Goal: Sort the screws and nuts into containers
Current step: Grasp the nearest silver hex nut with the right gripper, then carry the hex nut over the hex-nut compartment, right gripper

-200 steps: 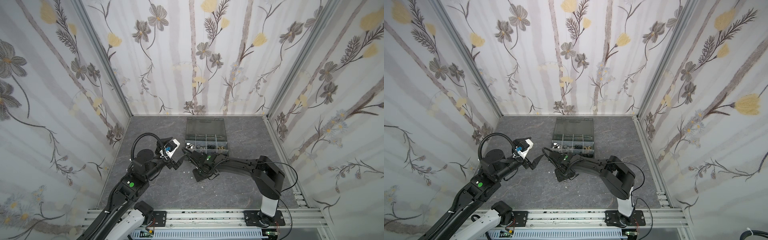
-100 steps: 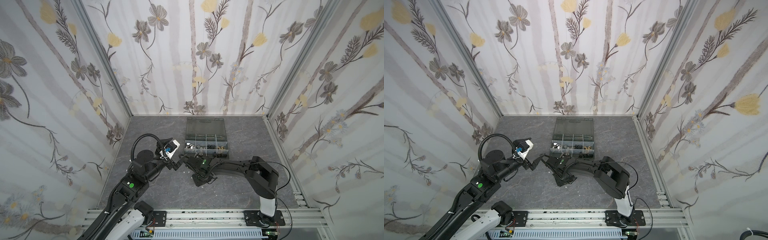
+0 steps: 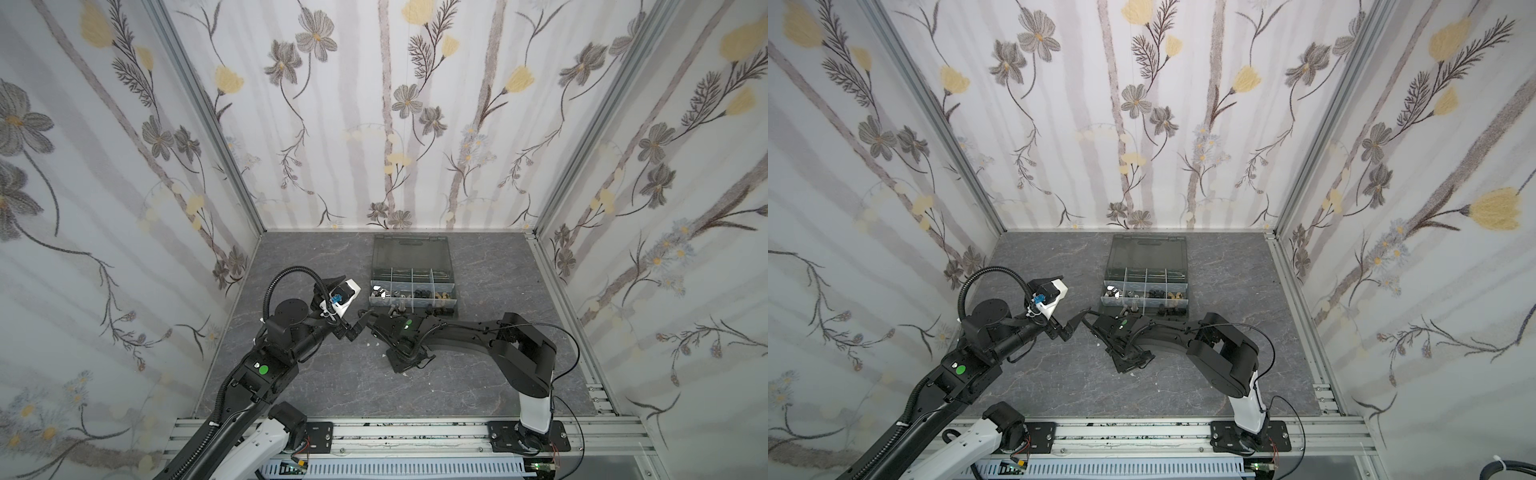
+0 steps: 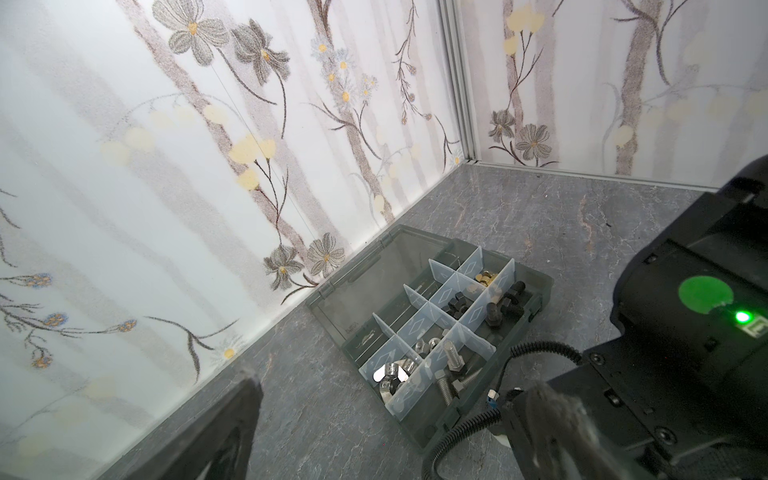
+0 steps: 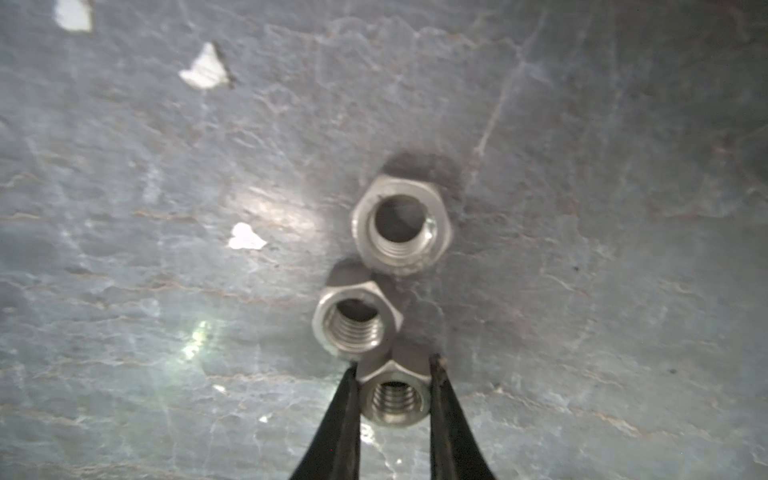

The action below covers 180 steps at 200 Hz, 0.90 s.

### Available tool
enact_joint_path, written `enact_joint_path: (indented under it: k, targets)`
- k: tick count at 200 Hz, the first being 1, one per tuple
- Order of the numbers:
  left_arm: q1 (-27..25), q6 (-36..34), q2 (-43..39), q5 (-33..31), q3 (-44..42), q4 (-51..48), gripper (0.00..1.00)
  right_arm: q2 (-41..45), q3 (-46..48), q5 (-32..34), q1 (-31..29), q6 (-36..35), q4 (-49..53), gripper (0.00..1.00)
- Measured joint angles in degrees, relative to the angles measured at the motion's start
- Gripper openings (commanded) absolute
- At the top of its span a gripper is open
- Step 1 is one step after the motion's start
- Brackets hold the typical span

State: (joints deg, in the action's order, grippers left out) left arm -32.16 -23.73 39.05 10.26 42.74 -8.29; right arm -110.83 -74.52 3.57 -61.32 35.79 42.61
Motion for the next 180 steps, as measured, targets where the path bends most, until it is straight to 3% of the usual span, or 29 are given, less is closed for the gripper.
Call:
enact_joint_path:
  k: [47,86,126,180]
  targets:
    - [0.02,2.38,1.07,0.04,3.89,-5.38,1.00,5.27,-0.61,2.47,4.61,0.15,2.14,0.11]
    - [0.02,7.26,3.45,1.88,10.14,-13.73,1.00,5.68,-8.72,5.53,10.21,-2.36,4.81,0.11]
    - [-0.31,13.20,5.25,3.80,15.56,-21.73,1.00,0.72,-20.13,7.58,12.76,-6.73,6.69,0.10]
    - [-1.81,19.19,5.57,6.10,15.80,-30.36,1.00,-7.34,-30.38,8.96,16.81,-10.86,6.80,0.09]
